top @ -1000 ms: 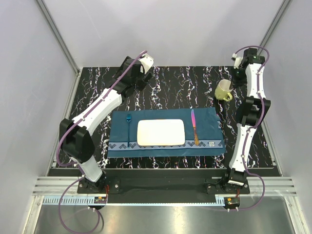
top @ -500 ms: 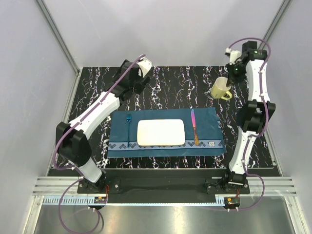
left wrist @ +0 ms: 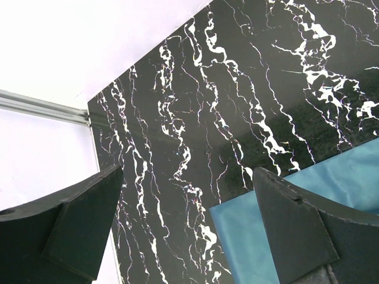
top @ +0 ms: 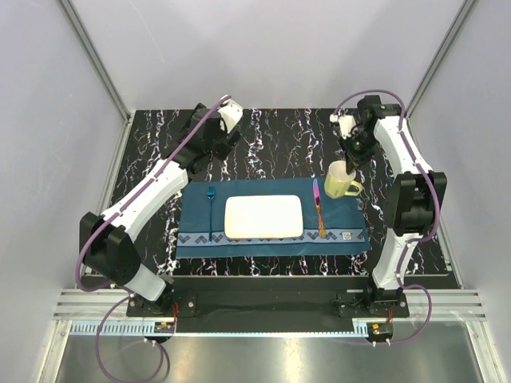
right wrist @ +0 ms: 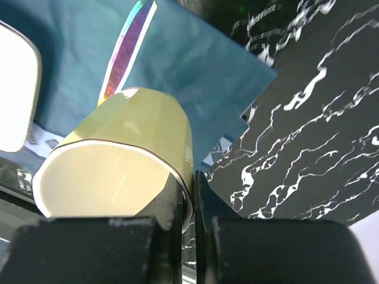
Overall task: Set the dinner table for one person
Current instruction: Place the cup on the napkin.
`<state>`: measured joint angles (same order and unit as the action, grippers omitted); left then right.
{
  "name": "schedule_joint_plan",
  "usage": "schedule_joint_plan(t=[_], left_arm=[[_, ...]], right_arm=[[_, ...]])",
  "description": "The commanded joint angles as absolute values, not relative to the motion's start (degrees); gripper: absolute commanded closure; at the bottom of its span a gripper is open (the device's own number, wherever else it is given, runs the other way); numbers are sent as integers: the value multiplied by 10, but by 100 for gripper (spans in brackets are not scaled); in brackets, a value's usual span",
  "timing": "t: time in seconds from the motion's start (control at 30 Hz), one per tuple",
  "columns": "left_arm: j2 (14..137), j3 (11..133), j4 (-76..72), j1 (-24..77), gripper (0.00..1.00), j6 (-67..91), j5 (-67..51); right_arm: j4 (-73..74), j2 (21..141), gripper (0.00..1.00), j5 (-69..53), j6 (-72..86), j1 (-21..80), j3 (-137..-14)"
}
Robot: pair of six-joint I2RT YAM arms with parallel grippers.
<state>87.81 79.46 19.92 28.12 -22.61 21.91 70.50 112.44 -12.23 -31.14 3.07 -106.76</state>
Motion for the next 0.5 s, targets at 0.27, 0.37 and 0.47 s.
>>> schedule_joint_plan(t=[0.27, 0.37, 0.47], left_arm=[[856, 797, 175, 279, 1, -227, 214], [859, 800, 174, 279, 1, -226, 217], [860, 800, 174, 279, 1, -226, 220]], right_arm=[[621, 1086, 100, -99, -316, 27, -1034], [618, 1099, 100, -93, -325, 26, -1050], [619, 1109, 100, -92, -331, 26, -1052]])
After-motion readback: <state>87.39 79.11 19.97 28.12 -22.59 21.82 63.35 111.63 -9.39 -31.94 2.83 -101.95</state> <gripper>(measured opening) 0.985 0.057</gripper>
